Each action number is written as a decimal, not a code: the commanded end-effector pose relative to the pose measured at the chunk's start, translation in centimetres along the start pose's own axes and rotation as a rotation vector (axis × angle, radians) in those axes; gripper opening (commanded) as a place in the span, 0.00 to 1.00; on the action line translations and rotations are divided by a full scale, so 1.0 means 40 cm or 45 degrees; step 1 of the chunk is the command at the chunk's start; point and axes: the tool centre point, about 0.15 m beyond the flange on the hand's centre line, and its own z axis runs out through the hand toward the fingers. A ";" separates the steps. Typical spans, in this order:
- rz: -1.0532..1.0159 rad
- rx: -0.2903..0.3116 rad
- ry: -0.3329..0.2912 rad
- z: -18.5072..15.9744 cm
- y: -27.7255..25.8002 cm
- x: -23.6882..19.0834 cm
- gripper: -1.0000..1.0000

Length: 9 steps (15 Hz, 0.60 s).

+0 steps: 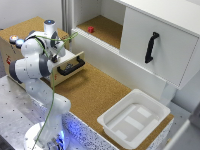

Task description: Grasp the purple block

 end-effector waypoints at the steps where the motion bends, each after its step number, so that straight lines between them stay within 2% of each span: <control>1: -0.013 0.049 -0.020 0.038 -0.014 -0.002 0.00; 6: -0.018 0.045 -0.020 0.043 -0.018 -0.002 0.00; 9: 0.005 0.052 0.036 -0.013 0.001 0.008 0.00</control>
